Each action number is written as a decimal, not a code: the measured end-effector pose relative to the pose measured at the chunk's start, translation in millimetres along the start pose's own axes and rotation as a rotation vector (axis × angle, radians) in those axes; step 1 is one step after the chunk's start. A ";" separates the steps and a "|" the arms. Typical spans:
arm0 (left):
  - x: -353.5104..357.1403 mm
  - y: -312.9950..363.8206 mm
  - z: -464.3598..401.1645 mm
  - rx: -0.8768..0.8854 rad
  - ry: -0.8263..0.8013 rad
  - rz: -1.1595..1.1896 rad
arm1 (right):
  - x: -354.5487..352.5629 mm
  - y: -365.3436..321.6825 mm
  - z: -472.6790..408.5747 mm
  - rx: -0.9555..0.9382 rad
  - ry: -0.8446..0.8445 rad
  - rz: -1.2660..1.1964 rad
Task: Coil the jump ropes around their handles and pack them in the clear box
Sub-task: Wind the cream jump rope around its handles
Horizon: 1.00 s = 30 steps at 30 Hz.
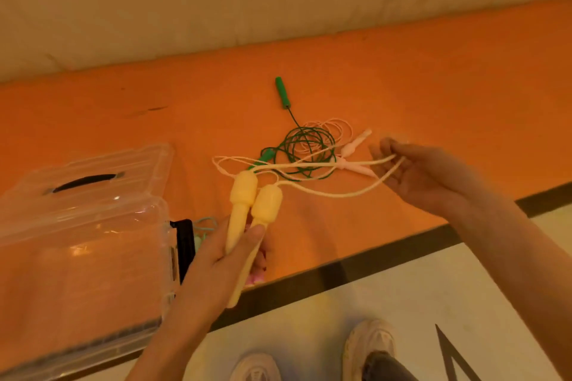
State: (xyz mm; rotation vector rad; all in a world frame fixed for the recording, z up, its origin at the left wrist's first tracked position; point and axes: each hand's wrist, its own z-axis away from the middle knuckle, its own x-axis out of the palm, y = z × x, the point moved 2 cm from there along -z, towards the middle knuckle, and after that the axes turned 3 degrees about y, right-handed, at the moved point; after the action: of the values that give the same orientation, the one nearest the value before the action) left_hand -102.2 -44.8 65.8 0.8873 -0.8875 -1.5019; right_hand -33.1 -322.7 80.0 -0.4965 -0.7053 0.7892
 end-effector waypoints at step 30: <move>-0.3 138.6 134.9 0.022 -0.279 -0.186 | -46.7 -20.2 183.8 -0.047 0.053 0.699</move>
State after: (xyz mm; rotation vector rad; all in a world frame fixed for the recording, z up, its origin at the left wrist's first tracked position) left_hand -164.2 -49.5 248.9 0.8048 -1.0469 -1.8110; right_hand -181.2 -345.1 197.9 -0.8214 -0.4963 1.4069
